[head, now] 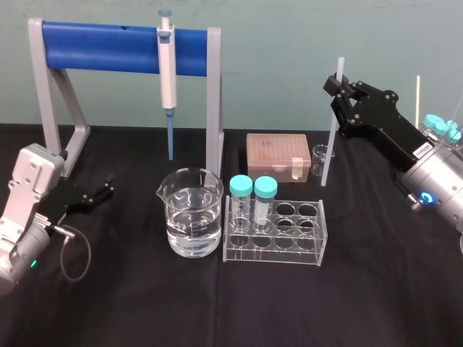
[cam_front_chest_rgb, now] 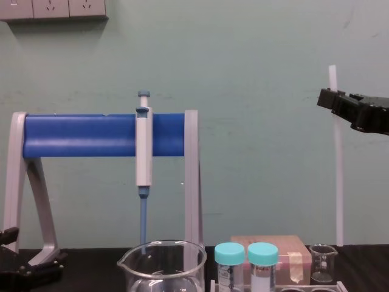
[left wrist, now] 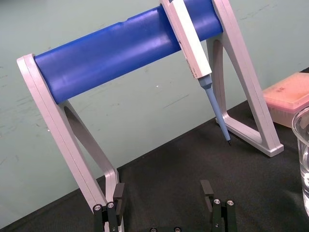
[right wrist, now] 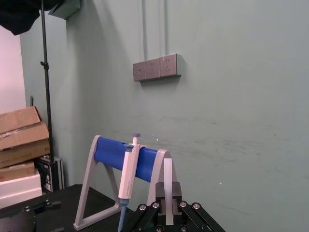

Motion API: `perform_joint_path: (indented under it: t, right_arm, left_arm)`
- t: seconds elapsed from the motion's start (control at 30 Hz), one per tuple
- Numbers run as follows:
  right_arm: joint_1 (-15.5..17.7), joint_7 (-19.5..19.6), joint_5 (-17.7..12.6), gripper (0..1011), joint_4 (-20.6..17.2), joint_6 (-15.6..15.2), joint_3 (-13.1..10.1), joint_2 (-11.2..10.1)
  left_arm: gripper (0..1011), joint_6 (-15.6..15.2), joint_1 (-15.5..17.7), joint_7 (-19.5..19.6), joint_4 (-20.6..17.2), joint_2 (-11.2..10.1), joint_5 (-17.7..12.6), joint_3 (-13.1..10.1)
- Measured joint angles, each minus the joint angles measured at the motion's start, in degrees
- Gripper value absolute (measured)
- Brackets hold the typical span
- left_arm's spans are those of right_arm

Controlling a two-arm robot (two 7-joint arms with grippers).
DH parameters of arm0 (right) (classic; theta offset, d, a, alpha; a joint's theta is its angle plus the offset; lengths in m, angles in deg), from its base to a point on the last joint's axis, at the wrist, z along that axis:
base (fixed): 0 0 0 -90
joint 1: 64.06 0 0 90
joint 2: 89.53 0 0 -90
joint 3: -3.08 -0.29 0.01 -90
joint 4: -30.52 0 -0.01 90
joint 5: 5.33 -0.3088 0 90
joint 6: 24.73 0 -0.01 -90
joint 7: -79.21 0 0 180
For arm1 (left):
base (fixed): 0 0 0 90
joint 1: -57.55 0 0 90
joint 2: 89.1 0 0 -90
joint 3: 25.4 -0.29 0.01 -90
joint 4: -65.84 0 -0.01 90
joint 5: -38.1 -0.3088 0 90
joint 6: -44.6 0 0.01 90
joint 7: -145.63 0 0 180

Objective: Pick up the stirring rod with one hand, then place it down.

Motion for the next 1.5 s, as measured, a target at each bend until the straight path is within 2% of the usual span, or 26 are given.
perform_joint_path:
  t: [0.63, 1.03, 1.5]
  right_arm:
    - [1.45, -0.25, 2.21, 72, 1.60, -0.40, 1.98, -0.14]
    - [0.44, -1.33, 2.26, 72, 5.12, 2.67, 1.93, 1.85]
    - [-1.36, -1.90, 2.17, 72, 8.27, 2.93, 2.65, 3.43]
  left_arm:
    - [1000, 0.00, 0.00, 0.00, 0.00, 0.00, 0.00, 0.00]
    - [1000, 0.00, 0.00, 0.00, 0.00, 0.00, 0.00, 0.00]
    - [1000, 0.00, 0.00, 0.00, 0.00, 0.00, 0.00, 0.00]
